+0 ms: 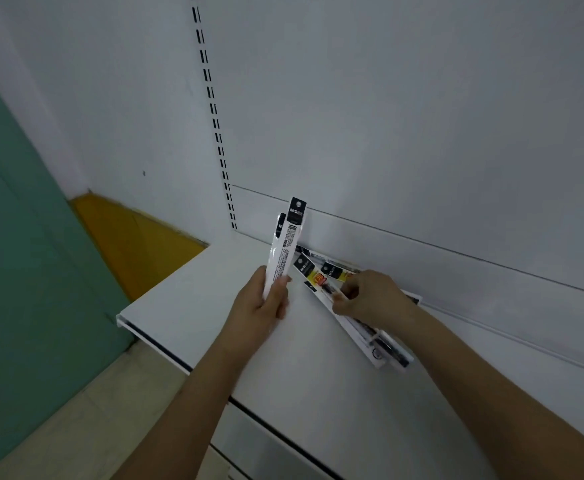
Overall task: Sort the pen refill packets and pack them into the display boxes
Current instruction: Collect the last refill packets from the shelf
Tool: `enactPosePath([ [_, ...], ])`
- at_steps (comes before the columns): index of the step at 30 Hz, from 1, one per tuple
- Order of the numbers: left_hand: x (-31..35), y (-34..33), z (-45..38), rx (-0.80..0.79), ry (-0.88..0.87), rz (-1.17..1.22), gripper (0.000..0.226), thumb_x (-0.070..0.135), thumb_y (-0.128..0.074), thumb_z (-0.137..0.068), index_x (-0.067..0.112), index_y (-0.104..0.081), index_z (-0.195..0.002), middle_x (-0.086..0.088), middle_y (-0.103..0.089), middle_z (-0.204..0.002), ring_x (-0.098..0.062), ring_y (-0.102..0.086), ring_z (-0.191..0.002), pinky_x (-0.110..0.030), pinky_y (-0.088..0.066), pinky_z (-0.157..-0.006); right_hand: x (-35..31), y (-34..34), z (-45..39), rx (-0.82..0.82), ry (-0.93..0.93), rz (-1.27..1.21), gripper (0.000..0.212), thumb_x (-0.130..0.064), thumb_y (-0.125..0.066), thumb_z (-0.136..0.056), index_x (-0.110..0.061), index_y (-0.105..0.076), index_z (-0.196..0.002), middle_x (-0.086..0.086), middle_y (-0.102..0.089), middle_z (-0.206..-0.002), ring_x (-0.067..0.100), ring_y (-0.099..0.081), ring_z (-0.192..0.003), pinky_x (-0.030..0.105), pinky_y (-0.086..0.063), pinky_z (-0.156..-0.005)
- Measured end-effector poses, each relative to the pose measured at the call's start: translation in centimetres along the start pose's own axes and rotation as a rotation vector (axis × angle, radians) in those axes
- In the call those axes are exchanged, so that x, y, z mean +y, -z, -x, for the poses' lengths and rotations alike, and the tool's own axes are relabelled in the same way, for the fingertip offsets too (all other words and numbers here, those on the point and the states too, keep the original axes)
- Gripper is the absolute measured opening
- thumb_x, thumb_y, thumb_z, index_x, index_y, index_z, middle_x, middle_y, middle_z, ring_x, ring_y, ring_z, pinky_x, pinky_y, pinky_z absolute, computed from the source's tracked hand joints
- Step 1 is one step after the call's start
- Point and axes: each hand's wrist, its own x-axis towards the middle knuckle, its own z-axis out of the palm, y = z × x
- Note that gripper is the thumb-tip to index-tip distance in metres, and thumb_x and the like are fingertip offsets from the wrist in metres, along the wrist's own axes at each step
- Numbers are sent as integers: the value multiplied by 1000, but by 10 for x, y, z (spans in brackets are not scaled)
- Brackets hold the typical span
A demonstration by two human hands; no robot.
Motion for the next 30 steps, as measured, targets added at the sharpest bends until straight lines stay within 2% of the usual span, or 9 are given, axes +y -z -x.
enactPosePath([
  [3,-4,0,-1,-44,-51,119,23,26,-43,-103,23,-48,-125,-3,-70,-100,-15,-70,-88,-29,-58,-76,-4,1,3,25,54,-188,26,-31,-69,-84,-12,-63,-68,-4,-50,-59,7,-40,-49,22,-33,-51],
  [6,-3,0,-1,-91,-47,196,34,24,-44,-102,18,-41,-135,-7,-67,-116,-24,-71,-99,-37,-59,-84,-14,2,6,182,120,-489,30,-31,-67,-89,-10,-62,-68,-3,-44,-52,4,-34,-44,19,-31,-49],
  [11,0,-2,2,-160,-52,66,26,35,-45,-98,34,-46,-124,7,-69,-109,-7,-70,-94,-22,-55,-74,-36,0,12,292,193,-870,3,-15,-71,-88,-13,-72,-89,2,-70,-74,7,-63,-62,19,-54,-61],
  [15,-6,-1,-2,-204,-37,5,38,33,-65,-91,39,-48,-124,8,-69,-111,-8,-69,-99,-28,-56,-82,-40,-3,15,172,250,-982,12,-6,-70,-87,-10,-74,-98,6,-75,-87,14,-71,-76,24,-58,-70],
  [17,-8,-1,-2,-198,-2,73,36,22,-64,-94,27,-50,-127,1,-73,-105,-14,-73,-93,-29,-59,-76,-37,1,13,154,291,-896,18,-6,-71,-86,-20,-74,-98,-6,-76,-85,11,-72,-78,22,-57,-73],
  [20,-6,1,-4,-77,32,78,31,12,-60,-96,19,-52,-125,1,-70,-95,-10,-71,-77,-17,-54,-63,-26,9,7,346,327,-532,22,-12,-68,-89,-32,-73,-96,-21,-71,-80,2,-68,-74,18,-53,-73],
  [23,-6,2,-7,46,53,165,24,10,-53,-98,23,-53,-119,-1,-62,-85,-11,-60,-70,-15,-49,-57,-4,12,-1,515,256,-73,24,-19,-60,-93,-20,-68,-116,-3,-69,-109,14,-65,-94,34,-54,-84],
  [26,-5,4,-8,65,55,232,5,23,-52,-100,23,-54,-105,-8,-56,-74,-20,-54,-65,-25,-50,-52,11,5,-5,447,158,258,36,-28,-60,-92,-14,-60,-125,5,-61,-125,24,-52,-119,35,-49,-86],
  [30,-8,3,-10,61,51,213,7,28,-55,-98,22,-56,-103,-7,-56,-73,-17,-55,-65,-27,-51,-58,12,-7,-6,269,53,459,31,-17,-52,-96,-14,-57,-126,5,-56,-127,23,-50,-122,32,-45,-85],
])
